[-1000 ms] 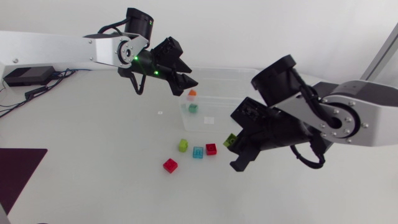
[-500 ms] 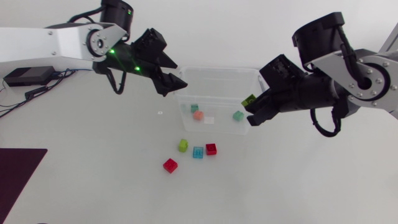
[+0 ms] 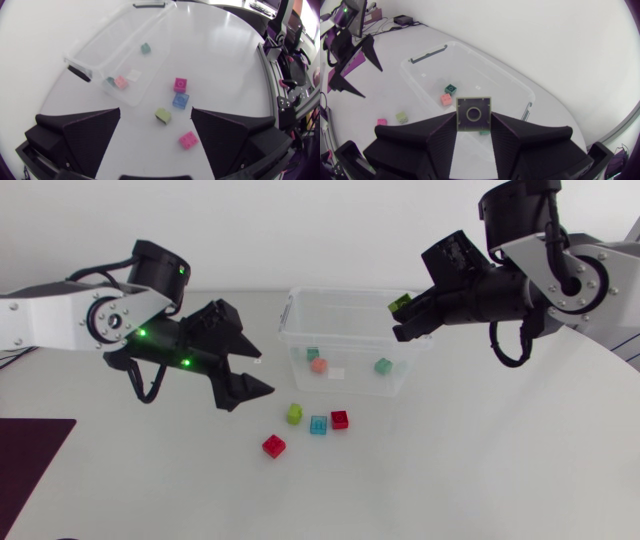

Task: Pick up the duplo bricks and place them in the container

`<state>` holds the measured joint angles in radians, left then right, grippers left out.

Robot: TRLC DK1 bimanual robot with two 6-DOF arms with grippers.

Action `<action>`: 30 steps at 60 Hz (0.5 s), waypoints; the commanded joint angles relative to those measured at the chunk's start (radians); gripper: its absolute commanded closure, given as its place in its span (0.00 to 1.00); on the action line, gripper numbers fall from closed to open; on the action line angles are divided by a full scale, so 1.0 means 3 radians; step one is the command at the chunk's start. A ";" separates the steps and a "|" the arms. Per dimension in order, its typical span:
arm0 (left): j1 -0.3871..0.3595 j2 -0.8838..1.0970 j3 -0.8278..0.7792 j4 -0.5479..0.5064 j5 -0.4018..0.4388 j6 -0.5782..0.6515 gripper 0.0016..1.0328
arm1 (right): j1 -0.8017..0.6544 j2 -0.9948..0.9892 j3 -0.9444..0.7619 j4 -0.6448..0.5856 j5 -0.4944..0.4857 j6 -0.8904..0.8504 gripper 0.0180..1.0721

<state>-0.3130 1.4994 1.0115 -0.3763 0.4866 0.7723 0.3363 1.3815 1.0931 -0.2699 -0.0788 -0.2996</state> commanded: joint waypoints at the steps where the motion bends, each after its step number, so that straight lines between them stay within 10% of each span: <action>1: -0.0046 -0.0059 -0.0253 0.0017 -0.0073 0.0120 0.04 | -0.0032 0.0140 0.0104 0.0122 -0.0008 0.0068 0.73; 26: -0.0388 0.0161 -0.0912 0.0462 -0.0267 0.0054 0.04 | -0.0037 0.0662 0.0273 0.0567 0.0114 0.0089 0.72; 30: -0.0429 0.0233 -0.0933 0.0549 -0.0344 0.0008 0.04 | -0.0042 0.0743 0.0309 0.0588 0.0125 0.0089 0.54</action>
<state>-0.4263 1.5303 0.7620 -0.2398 0.4034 0.7853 0.3317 1.5669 1.1538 -0.1162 -0.0513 -0.2882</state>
